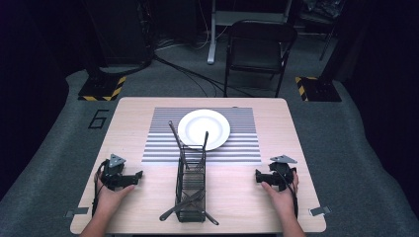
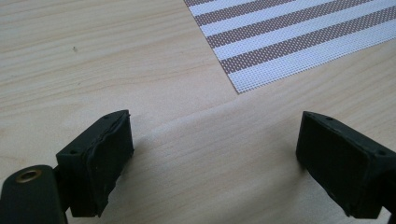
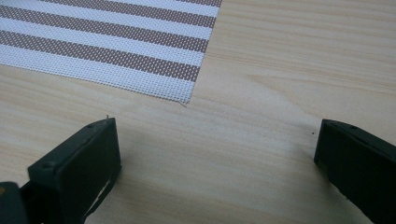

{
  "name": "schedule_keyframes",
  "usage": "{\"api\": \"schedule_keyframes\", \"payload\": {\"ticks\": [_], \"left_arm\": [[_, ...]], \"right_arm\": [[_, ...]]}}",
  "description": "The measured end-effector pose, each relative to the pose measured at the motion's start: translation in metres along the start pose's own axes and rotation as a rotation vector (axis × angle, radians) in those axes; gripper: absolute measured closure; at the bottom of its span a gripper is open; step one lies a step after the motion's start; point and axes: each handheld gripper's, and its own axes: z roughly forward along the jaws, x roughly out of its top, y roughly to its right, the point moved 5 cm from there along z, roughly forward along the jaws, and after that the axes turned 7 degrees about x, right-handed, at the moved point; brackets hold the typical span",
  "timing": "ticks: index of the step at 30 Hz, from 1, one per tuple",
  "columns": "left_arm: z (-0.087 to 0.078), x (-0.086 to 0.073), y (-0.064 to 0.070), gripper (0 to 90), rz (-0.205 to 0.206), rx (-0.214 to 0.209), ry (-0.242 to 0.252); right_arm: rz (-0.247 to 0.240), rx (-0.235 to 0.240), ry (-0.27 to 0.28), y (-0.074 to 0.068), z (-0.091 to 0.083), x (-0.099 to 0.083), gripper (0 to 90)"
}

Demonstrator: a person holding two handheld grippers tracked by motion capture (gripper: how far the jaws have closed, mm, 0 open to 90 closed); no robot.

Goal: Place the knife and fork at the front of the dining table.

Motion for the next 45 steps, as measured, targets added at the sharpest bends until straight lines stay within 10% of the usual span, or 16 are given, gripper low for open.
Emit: {"api": "schedule_keyframes", "payload": {"ticks": [27,37,45], "left_arm": [[0.001,0.002,0.000,14.7,-0.004,0.005,0.014],[0.001,0.002,0.000,14.5,0.004,0.002,0.006],[0.001,0.002,0.000,14.5,0.005,0.001,0.006]], "right_arm": [[-0.009,0.005,-0.004,-0.001,-0.001,-0.001,0.0],[0.015,0.049,-0.004,-0.007,-0.010,0.002,16.3],[-0.068,0.103,0.007,-0.029,-0.026,0.014,22.5]]}}
